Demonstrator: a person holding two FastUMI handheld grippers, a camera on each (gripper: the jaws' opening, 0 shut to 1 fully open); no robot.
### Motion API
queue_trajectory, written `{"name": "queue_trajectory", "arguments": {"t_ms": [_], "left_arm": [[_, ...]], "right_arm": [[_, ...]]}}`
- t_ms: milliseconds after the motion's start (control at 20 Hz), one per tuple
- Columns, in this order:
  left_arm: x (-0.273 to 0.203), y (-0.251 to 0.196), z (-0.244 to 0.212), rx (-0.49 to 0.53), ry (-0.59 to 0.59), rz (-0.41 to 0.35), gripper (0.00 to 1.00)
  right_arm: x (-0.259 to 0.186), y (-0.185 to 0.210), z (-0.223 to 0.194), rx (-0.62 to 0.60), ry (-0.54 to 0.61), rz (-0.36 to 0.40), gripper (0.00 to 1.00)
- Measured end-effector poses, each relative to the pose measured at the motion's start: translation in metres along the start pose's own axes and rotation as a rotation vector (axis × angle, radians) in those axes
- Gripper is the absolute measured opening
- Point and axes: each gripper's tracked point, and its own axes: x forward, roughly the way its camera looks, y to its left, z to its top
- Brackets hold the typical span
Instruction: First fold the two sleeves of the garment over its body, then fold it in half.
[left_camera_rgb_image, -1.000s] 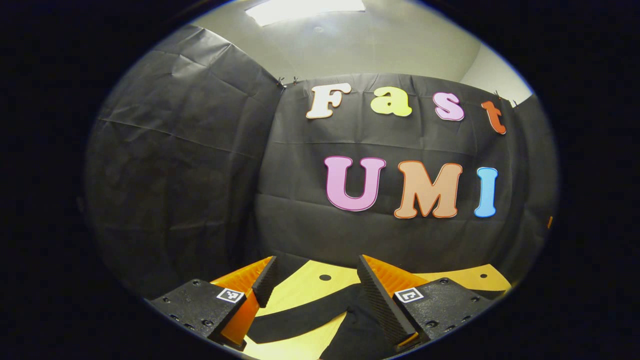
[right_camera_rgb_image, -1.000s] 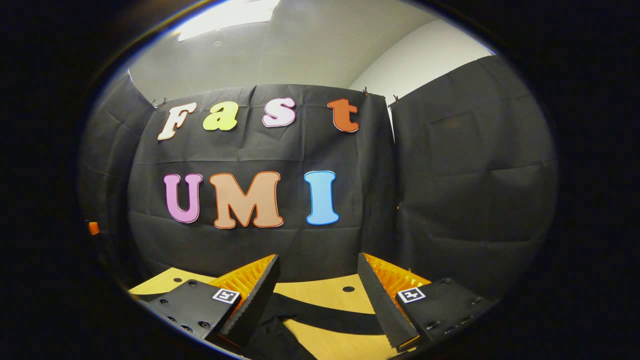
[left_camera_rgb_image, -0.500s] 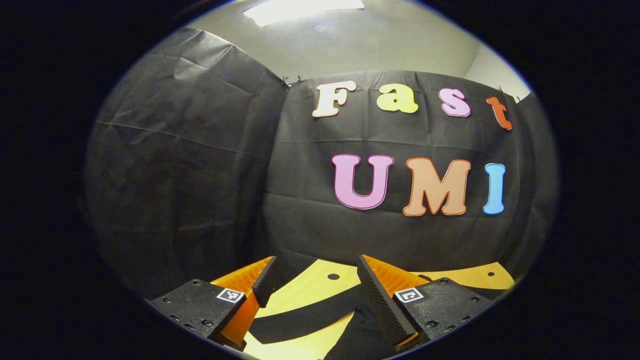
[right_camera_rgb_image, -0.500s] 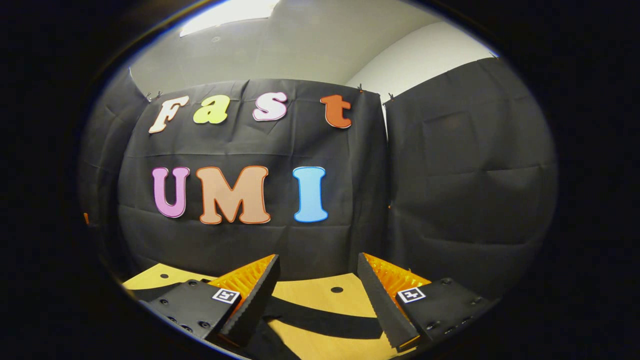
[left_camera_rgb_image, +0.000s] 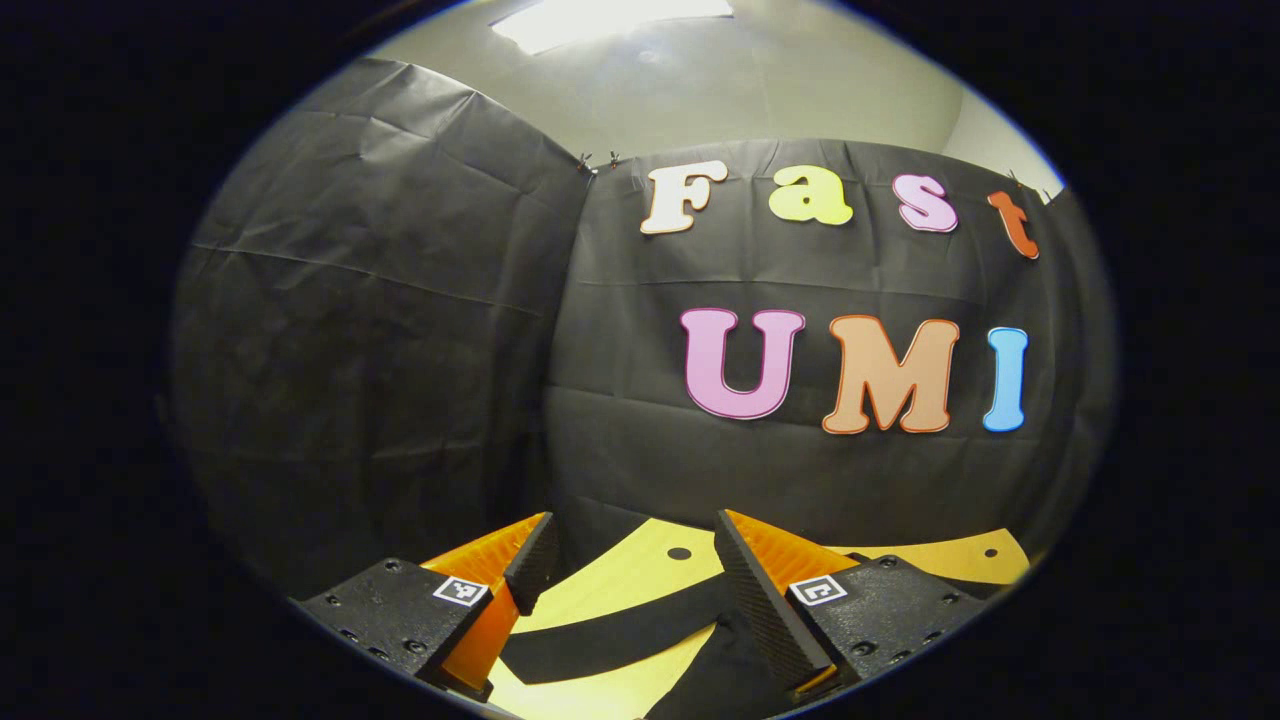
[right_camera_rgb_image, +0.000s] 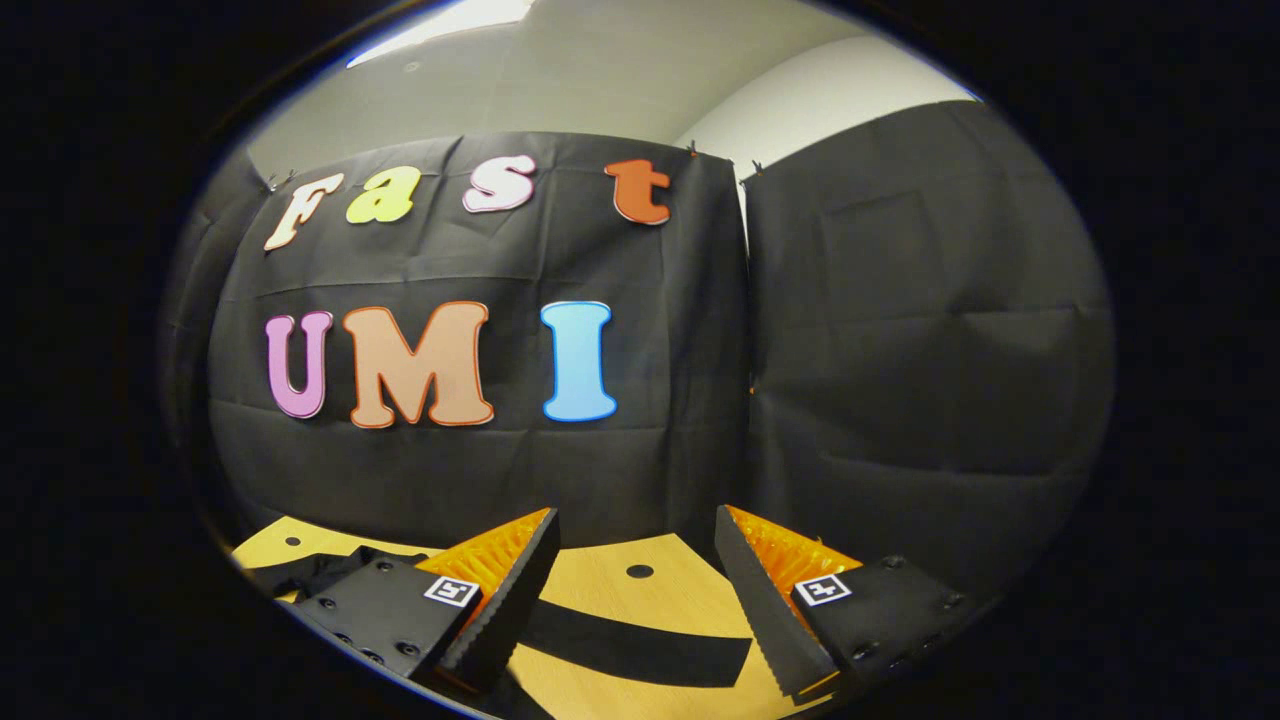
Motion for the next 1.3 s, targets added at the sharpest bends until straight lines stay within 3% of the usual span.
{"name": "queue_trajectory", "arguments": {"t_ms": [250,450,650,700,800,900,1100,1150,1200,1250,1300], "left_arm": [[-0.008,0.012,-0.009,-0.018,0.026,0.054,0.92],[-0.015,0.017,-0.008,0.012,0.025,0.085,0.92],[-0.02,0.017,-0.004,0.049,0.023,0.103,0.92],[-0.021,0.015,-0.002,0.052,0.018,0.103,0.92],[-0.025,0.012,-0.002,0.051,0.017,0.1,0.92],[-0.028,0.011,-0.009,0.055,0.032,0.099,0.92],[-0.031,0.011,-0.012,0.063,0.05,0.106,0.92],[-0.031,0.011,-0.012,0.07,0.048,0.107,0.92],[-0.031,0.012,-0.01,0.081,0.047,0.109,0.92],[-0.031,0.012,-0.01,0.092,0.046,0.112,0.92],[-0.031,0.013,-0.01,0.1,0.047,0.114,0.92]], "right_arm": [[0.039,-0.039,-0.047,0.06,0.061,-0.067,0.99],[0.063,-0.053,-0.093,0.054,0.116,-0.078,0.97],[0.078,-0.065,-0.148,0.036,0.219,-0.089,0.98],[0.08,-0.068,-0.161,0.043,0.245,-0.087,0.94],[0.087,-0.071,-0.182,0.036,0.285,-0.092,0.98],[0.095,-0.077,-0.202,0.02,0.335,-0.103,0.94],[0.108,-0.081,-0.242,0.061,0.443,-0.112,0.98],[0.109,-0.082,-0.254,0.072,0.476,-0.116,0.94],[0.109,-0.083,-0.266,0.08,0.514,-0.114,0.98],[0.109,-0.084,-0.276,0.077,0.543,-0.114,0.94],[0.11,-0.085,-0.287,0.066,0.564,-0.115,0.98]]}}
